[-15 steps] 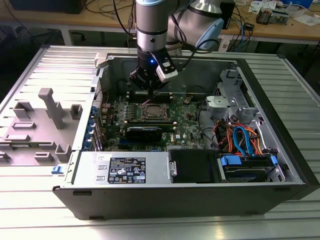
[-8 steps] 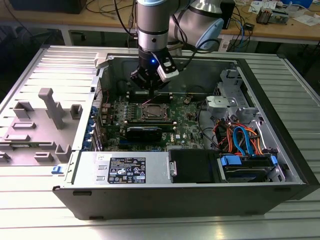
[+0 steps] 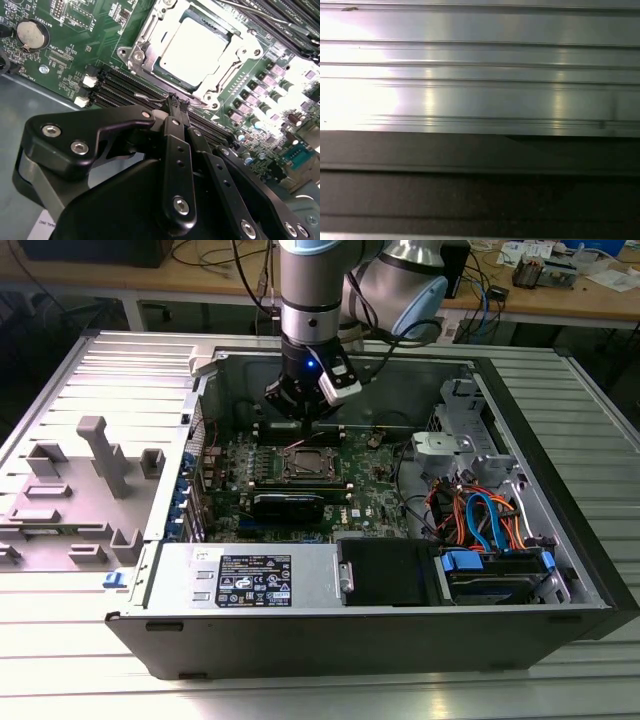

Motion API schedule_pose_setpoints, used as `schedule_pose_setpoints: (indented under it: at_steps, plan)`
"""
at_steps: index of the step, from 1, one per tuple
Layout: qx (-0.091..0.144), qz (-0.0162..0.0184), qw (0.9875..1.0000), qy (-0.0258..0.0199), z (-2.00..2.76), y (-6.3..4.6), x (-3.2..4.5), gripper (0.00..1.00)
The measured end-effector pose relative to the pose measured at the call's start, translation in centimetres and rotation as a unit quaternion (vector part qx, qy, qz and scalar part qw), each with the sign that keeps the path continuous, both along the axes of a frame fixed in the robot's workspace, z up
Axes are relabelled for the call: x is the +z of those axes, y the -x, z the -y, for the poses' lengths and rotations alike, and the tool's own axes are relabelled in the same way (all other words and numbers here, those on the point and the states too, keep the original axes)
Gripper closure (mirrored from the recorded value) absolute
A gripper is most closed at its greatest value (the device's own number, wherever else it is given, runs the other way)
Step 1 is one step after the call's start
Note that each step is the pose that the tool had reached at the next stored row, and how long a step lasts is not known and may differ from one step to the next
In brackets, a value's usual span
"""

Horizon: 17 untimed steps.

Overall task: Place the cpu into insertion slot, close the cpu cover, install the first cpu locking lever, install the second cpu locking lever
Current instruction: 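Install the first cpu locking lever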

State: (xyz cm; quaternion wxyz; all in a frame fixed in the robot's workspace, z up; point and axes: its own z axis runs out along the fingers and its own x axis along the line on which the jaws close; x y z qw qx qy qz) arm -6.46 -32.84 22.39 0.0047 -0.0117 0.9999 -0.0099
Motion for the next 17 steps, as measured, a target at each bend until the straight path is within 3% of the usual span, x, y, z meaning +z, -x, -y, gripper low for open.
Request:
schedule_pose_setpoints:
  at_steps: [17]
  plan:
    - [0.000, 0.0000, 1.0000, 0.0034, -0.10, -1.4, -0.89, 0.89]
